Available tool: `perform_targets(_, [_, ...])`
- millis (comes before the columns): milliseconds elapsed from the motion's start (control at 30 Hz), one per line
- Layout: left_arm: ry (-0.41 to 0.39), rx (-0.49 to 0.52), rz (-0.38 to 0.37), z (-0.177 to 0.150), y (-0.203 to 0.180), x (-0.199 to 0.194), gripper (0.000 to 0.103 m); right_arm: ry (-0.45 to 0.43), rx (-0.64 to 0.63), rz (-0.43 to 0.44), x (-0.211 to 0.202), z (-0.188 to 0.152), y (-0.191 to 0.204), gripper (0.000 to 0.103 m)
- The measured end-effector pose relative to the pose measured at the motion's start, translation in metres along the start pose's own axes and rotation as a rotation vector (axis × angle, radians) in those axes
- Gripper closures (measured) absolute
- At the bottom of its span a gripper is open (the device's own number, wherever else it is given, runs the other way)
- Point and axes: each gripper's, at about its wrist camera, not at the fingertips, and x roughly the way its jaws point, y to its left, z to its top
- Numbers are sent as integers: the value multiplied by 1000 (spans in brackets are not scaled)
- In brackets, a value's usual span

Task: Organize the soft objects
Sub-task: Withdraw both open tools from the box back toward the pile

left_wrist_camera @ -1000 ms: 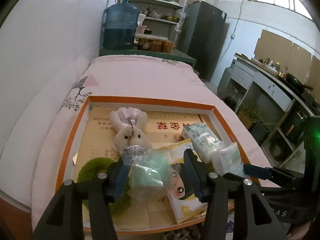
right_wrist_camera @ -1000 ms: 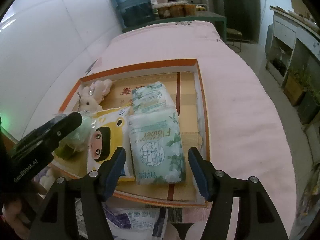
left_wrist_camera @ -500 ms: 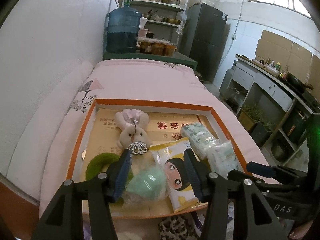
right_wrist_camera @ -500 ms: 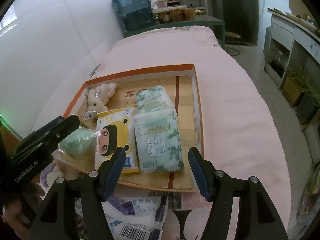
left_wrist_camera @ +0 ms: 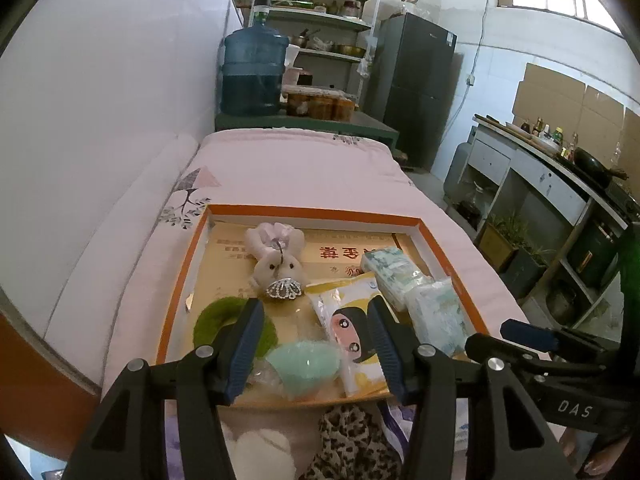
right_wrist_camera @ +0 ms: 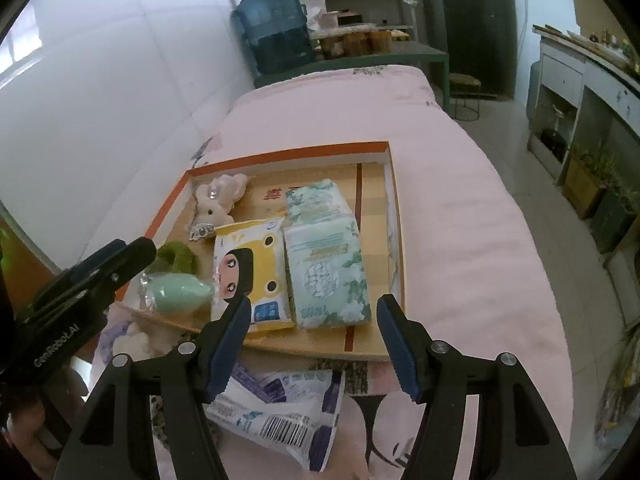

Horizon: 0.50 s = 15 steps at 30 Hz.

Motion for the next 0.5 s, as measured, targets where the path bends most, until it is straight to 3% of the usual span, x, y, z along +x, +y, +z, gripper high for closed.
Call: perform_targets(500, [-26, 2, 15, -6, 0, -32, 50, -26, -25, 7, -29, -12, 15, 36])
